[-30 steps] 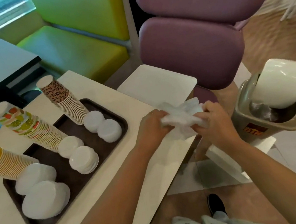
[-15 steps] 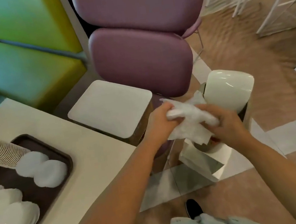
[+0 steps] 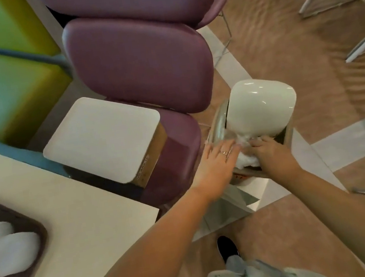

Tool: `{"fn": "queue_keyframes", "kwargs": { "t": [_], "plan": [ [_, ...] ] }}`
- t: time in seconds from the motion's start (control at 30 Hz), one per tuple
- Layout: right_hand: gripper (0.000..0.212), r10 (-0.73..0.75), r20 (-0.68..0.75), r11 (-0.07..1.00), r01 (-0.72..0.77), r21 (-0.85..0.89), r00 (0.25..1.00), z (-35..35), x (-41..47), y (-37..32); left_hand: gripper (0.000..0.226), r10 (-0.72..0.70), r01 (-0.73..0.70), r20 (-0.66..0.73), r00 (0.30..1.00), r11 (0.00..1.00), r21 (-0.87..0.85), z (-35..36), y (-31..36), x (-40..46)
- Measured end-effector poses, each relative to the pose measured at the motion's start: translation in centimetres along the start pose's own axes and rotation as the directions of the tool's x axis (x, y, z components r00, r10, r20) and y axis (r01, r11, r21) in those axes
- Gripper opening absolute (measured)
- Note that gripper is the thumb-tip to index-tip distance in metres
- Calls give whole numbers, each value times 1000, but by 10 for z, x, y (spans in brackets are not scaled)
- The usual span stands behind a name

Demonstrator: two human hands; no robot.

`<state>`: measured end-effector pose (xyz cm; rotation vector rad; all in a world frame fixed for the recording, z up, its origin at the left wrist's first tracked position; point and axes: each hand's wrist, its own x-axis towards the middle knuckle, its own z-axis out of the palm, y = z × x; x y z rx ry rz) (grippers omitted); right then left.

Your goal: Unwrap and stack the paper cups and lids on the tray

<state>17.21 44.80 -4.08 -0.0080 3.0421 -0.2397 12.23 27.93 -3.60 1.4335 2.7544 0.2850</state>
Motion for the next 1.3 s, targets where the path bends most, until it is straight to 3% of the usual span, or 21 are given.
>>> {"fn": "queue_keyframes", "kwargs": {
  "t": [0.13, 0.2, 0.33, 0.43, 0.53, 0.63, 0.73, 0.8, 0.9, 1.0, 1.07, 1.13, 1.2, 1.3],
  "plan": [
    [29, 214, 304, 976, -215, -31, 928, 16, 25, 2, 56, 49, -132, 357, 933, 969, 210, 11, -1, -1],
    [24, 226, 382, 974, -210, -83, 896, 26, 33, 3, 55, 55, -173, 437, 898, 956, 235, 14, 2, 2],
    [27, 241, 495, 970, -214, -111, 835, 47, 53, 8, 55, 79, -193, 395, 915, 947, 258, 28, 3, 4],
    [37, 233, 572, 970, -226, -84, 786, 59, 65, 12, 63, 68, -209, 464, 883, 943, 260, 27, 6, 7],
    [42, 192, 663, 981, -164, -104, 724, 71, 69, 18, 56, 65, -202, 439, 896, 941, 272, 37, 4, 7],
    [44, 163, 741, 986, -135, -98, 651, 67, 69, 15, 63, 45, -179, 437, 898, 946, 271, 43, 2, 5],
    [45, 94, 784, 982, -186, 28, 613, 53, 70, 8, 67, 23, -159, 466, 885, 954, 254, 44, 5, 5],
    [44, 67, 775, 971, -218, 93, 628, 44, 70, 7, 66, 21, -152, 441, 897, 952, 265, 41, 5, 6],
    [39, 82, 787, 986, -167, 27, 612, 36, 68, 13, 62, -4, -115, 414, 910, 958, 262, 31, 10, 8],
    [30, 90, 769, 993, -113, -22, 633, 29, 64, 16, 53, -3, -72, 430, 903, 985, 159, 23, 16, 9],
    [26, 73, 743, 996, -84, -22, 665, 20, 62, 17, 55, 9, -53, 309, 951, 990, 134, 24, 18, 5],
    [28, 46, 726, 998, -55, -12, 686, 6, 59, 13, 63, -21, 5, 272, 962, 998, 59, 18, 18, 3],
    [27, 67, 720, 997, -67, -27, 691, -9, 58, 7, 55, -13, 19, 315, 949, 1000, -16, 3, 15, 1],
    [21, 140, 693, 989, -130, -67, 707, -43, 60, -17, 57, -155, 189, 329, 931, 979, -73, -24, 10, -4]
  ]
}}
